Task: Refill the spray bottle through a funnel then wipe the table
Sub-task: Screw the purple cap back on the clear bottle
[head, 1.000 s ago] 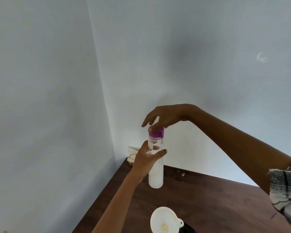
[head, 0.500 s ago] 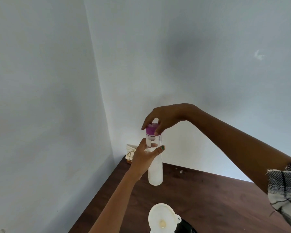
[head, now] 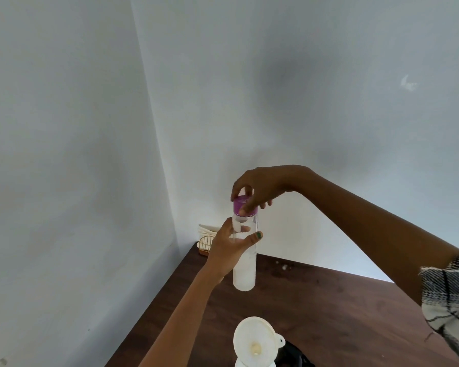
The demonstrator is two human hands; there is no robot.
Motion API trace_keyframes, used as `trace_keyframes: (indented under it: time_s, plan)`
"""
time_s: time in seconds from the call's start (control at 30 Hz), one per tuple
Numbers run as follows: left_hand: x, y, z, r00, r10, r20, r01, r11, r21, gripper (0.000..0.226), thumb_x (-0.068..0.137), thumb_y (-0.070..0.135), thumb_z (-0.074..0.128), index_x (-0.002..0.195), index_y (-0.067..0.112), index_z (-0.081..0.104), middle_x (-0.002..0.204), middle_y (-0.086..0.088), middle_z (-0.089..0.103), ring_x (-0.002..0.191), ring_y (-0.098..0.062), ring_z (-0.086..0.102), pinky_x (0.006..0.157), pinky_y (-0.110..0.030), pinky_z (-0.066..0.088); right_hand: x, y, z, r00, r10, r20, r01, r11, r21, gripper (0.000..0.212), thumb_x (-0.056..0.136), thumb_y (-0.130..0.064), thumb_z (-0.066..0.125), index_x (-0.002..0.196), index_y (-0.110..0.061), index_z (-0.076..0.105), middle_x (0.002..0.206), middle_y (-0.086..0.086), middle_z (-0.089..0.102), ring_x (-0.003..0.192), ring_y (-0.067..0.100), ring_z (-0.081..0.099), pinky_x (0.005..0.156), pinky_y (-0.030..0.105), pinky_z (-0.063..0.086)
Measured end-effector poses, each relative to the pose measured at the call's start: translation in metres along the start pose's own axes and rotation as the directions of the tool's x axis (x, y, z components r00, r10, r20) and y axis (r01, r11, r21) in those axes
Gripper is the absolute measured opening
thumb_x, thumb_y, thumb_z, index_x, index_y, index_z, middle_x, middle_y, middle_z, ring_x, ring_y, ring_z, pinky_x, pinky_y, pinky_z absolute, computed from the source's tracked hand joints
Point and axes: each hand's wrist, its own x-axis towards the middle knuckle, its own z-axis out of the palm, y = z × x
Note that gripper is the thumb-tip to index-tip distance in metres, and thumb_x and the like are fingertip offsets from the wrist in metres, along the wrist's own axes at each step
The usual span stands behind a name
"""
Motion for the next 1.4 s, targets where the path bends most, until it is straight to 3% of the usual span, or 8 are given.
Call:
trace_keyframes:
  time_s: [0.17,0.43,0.63,0.9,0.97,1.1,1.23,1.4]
  plan:
    - [-0.002,-0.007,0.003,1.0,-0.022,0.006,0.022,1.0,0.017,0.049,0.08,0.04,0.068,0.121,0.028,0.045,0.113,0.009,0.059,0.098,-0.013,0.06,0.072,-0.013,0.047,0.002,-0.001,0.009,0.992,0.124,-0.036,-0.128,0.976,-0.176,0.053,0.084,-0.049,0.062,0.12,-0.012,0.054,0.091,0.013,0.069,0.067,0.016,0.06,0.061,0.025,0.05]
    - [-0.003,-0.015,0.005,0.997,-0.04,0.071,0.041,0.999,-0.007,0.06,0.069,0.052,0.069,0.12,0.034,0.044,0.11,0.013,0.058,0.1,-0.013,0.061,0.078,-0.019,0.05,0.004,0.009,0.022,0.999,0.008,-0.048,-0.005,0.998,0.064,0.045,0.08,-0.036,0.071,0.119,-0.018,0.055,0.113,0.01,0.059,0.073,0.015,0.062,0.059,0.019,0.054]
    - [0.001,-0.028,0.014,0.97,-0.126,0.207,0.121,0.992,0.033,0.045,0.084,0.03,0.068,0.12,0.029,0.041,0.119,0.003,0.058,0.105,-0.017,0.06,0.086,-0.031,0.052,0.008,0.022,0.043,0.998,0.028,-0.051,-0.026,0.999,0.047,0.043,0.075,-0.029,0.077,0.112,-0.017,0.059,0.107,0.003,0.054,0.069,0.016,0.063,0.067,0.025,0.053]
    - [0.005,-0.052,0.024,0.862,-0.335,0.381,0.339,0.939,0.059,0.059,0.089,0.034,0.061,0.139,0.029,0.031,0.14,0.001,0.044,0.127,-0.022,0.043,0.096,-0.049,0.043,0.024,0.056,0.087,0.998,0.043,-0.042,-0.044,0.999,-0.026,0.048,0.072,-0.015,0.078,0.116,-0.017,0.058,0.118,0.002,0.05,0.099,0.015,0.047,0.079,0.028,0.049]
    - [0.029,-0.104,0.052,0.744,-0.486,0.457,0.496,0.862,0.11,0.063,0.09,0.035,0.061,0.142,0.03,0.027,0.147,0.0,0.039,0.132,-0.025,0.041,0.098,-0.052,0.042,0.067,0.101,0.129,0.993,0.101,0.067,-0.104,0.994,0.043,0.047,0.073,-0.01,0.076,0.117,-0.016,0.057,0.122,0.004,0.052,0.102,0.018,0.048,0.075,0.025,0.044]
    - [0.036,-0.107,0.054,0.761,-0.484,0.432,0.503,0.861,0.079,0.069,0.091,0.034,0.059,0.147,0.034,0.018,0.15,0.004,0.034,0.131,-0.022,0.04,0.099,-0.051,0.04,0.079,0.12,0.142,0.99,0.12,-0.067,-0.118,0.992,0.038,0.046,0.076,-0.003,0.071,0.118,-0.014,0.056,0.124,0.009,0.055,0.11,0.024,0.05,0.079,0.027,0.044]
    - [0.075,-0.13,0.063,0.773,-0.476,0.42,0.498,0.865,0.063,0.071,0.094,0.026,0.055,0.149,0.027,0.01,0.152,0.003,0.029,0.117,-0.009,0.037,0.09,-0.033,0.035,0.116,0.145,0.15,0.981,0.14,-0.137,-0.134,0.99,0.053,0.045,0.079,-0.001,0.065,0.122,-0.013,0.054,0.123,0.013,0.052,0.111,0.027,0.05,0.082,0.028,0.039]
    - [0.115,-0.156,0.07,0.777,-0.517,0.359,0.512,0.851,0.118,0.09,0.09,0.033,0.06,0.151,0.028,-0.007,0.16,0.005,0.006,0.144,-0.021,0.018,0.112,-0.044,0.024,0.16,0.165,0.154,0.968,0.149,-0.201,-0.135,0.988,0.078,0.045,0.082,0.001,0.061,0.124,-0.01,0.053,0.121,0.016,0.051,0.109,0.031,0.052,0.084,0.03,0.041]
